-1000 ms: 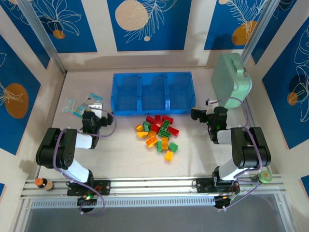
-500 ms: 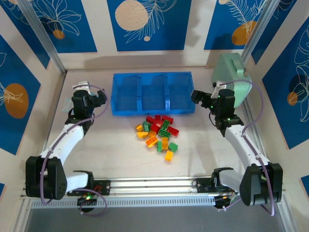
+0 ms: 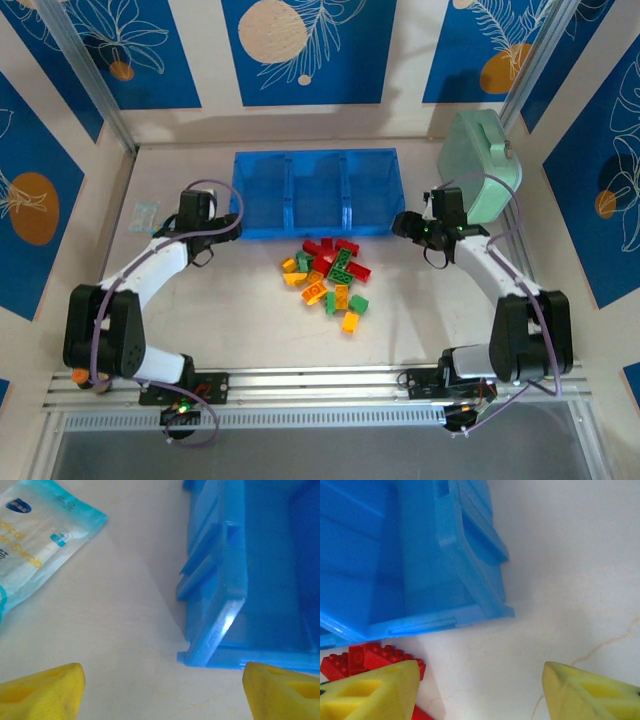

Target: Sort the legos into containers by color

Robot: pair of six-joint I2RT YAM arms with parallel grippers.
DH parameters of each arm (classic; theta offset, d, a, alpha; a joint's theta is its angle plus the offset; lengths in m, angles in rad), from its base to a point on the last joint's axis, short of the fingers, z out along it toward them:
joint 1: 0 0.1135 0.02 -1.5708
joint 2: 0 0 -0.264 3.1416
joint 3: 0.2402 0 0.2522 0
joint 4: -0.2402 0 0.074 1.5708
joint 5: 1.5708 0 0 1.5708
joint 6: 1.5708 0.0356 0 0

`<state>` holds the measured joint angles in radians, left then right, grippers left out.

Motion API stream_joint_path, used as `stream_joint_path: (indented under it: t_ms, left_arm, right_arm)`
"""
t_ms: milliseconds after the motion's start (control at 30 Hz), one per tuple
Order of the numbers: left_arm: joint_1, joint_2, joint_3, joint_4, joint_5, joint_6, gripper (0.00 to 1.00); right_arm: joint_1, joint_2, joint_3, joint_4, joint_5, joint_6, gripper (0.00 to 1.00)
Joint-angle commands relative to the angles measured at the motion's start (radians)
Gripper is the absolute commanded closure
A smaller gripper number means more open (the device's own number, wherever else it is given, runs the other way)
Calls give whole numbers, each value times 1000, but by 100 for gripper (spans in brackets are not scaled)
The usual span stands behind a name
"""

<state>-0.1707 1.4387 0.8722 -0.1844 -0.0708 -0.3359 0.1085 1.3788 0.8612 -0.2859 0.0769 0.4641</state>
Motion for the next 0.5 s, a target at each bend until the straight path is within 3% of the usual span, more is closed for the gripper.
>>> stream_joint_path:
  t_ms: [0,233,467]
  left_arm:
    - [-2,53,77,-4,31,-17,19]
    - [-1,224,228,-16,38,-11,26]
    - [-1,351,347,-49,81,5,37]
  right_arm:
    - [3,70,86,-43,-12,-19,38]
    - [4,216,210,-78,56,-44,41]
    - [-2,333,307,-119,123,-28,53]
